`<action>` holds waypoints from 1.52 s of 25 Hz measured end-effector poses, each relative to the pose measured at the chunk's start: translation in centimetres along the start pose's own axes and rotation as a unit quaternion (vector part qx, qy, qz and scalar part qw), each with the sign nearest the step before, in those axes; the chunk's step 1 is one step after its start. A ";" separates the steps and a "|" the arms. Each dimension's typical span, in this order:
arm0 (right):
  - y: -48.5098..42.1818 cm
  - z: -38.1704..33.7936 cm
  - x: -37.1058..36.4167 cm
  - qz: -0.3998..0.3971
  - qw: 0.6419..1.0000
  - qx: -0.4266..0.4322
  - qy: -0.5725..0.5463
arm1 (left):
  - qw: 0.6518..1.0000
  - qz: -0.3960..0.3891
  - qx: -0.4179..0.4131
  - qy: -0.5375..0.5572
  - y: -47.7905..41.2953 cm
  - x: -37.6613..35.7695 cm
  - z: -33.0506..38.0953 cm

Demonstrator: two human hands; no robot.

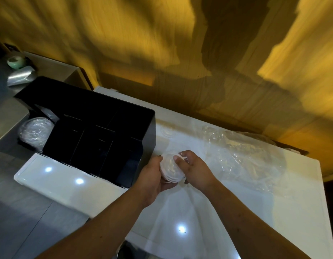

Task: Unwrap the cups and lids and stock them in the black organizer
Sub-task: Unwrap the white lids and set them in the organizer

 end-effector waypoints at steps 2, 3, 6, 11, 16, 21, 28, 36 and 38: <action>0.0 -0.4 -0.6 -0.002 1.000 0.016 0.010 | 0.999 0.006 -0.009 -0.040 -0.3 -0.1 0.1; 0.1 -0.6 -1.1 0.002 1.000 0.028 0.007 | 0.997 0.023 -0.024 -0.068 -0.4 0.0 0.2; 0.1 -0.8 -2.4 -0.016 0.998 0.029 -0.058 | 0.993 0.061 -0.048 -0.087 -0.7 0.8 0.4; -3.6 -1.6 -0.3 0.031 0.999 0.012 0.001 | 0.993 0.085 -0.059 -0.063 -0.3 2.1 0.5; -9.7 -4.8 0.9 0.074 0.947 0.112 0.293 | 0.991 0.095 -0.073 -0.059 -0.3 3.0 0.5; -15.2 -5.2 -0.4 0.030 0.912 0.099 0.398 | 0.993 0.063 -0.084 -0.048 -0.2 3.2 0.6; -14.8 -5.6 -0.8 0.030 0.860 0.132 0.492 | 0.995 0.046 -0.083 -0.036 -0.3 3.2 0.5; -5.4 -4.5 3.5 0.099 0.975 0.073 0.185 | 0.996 0.045 -0.069 -0.037 -0.2 3.3 -0.3; -1.7 -3.7 4.9 0.121 0.992 0.040 -0.005 | 0.996 0.045 -0.067 -0.030 -0.3 3.5 -0.6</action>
Point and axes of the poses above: each hand's wrist, its own y-axis away from the middle knuckle, its own x-axis out of the back of the hand, z = x × y, the point moved 7 cm from there along -y, towards the middle knuckle, and after that the axes turned 3 degrees about y, right-handed, at the moved point
